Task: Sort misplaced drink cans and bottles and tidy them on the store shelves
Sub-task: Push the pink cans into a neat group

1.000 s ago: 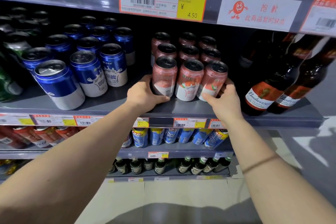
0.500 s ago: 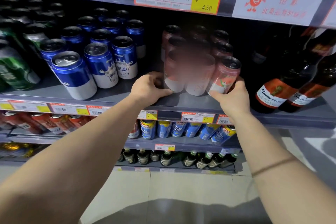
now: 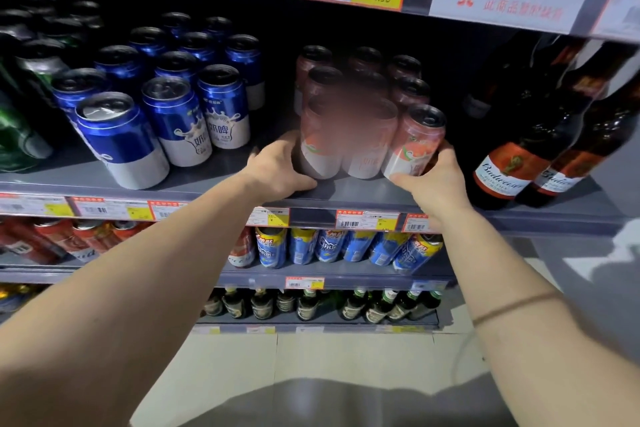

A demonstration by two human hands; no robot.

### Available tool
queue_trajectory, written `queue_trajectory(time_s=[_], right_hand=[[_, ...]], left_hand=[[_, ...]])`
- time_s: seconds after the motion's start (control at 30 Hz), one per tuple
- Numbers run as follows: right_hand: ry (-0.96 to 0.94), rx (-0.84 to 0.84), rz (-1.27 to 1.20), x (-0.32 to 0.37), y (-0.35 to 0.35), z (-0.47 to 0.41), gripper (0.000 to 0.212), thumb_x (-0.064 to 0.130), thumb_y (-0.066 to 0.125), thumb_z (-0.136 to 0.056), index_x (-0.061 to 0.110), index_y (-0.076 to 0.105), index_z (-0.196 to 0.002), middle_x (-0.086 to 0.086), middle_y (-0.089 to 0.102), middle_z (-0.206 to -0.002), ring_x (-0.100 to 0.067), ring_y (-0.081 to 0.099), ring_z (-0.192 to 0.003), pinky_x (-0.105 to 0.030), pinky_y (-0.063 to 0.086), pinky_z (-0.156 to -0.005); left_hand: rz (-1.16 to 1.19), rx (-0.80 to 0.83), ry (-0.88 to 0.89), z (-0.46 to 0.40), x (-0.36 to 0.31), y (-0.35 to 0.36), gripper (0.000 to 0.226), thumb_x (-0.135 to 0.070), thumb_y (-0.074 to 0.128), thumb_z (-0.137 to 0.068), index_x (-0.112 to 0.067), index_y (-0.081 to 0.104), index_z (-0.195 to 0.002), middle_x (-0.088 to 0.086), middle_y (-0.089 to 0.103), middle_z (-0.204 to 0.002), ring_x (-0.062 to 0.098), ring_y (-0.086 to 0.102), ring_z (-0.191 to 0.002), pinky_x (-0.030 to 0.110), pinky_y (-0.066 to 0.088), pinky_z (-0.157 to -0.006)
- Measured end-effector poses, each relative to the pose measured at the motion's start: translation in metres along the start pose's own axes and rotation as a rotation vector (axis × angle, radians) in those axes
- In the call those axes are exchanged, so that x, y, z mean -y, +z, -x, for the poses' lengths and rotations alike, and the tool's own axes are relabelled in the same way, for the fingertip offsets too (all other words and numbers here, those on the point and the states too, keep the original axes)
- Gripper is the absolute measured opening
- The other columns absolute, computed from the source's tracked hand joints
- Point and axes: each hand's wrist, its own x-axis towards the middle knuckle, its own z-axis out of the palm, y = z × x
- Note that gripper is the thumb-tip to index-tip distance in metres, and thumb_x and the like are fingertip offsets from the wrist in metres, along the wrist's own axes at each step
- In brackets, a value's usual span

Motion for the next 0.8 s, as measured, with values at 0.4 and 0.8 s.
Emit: queue_trajectory(time_s=[0.4, 0.8], right_hand=[[0.022, -0.017, 0.012, 0.002, 0.002, 0.001, 0.075, 0.023, 0.086, -0.067, 0.016, 0.044, -0.128, -0.001, 0.060, -0.122, -0.018, 0.058, -0.110, -0.037, 0.049, -0.095], [0.014, -0.028, 0.061, 0.004, 0.005, 0.003, 0.080, 0.022, 0.087, -0.064, 0.017, 0.040, -0.128, -0.001, 0.060, -0.123, -0.020, 0.058, -0.113, -0.039, 0.048, -0.099]], left_hand=[[-0.219, -0.110, -0.093, 0.003, -0.007, 0.004, 0.075, -0.067, 0.074, -0.063, -0.022, 0.055, -0.120, 0.004, 0.064, -0.118, 0.028, 0.056, -0.113, 0.041, 0.044, -0.095], [-0.079, -0.093, 0.030, -0.003, 0.006, 0.004, 0.065, -0.045, 0.072, -0.073, -0.032, 0.051, -0.133, -0.008, 0.063, -0.127, 0.020, 0.054, -0.121, 0.048, 0.034, -0.108]])
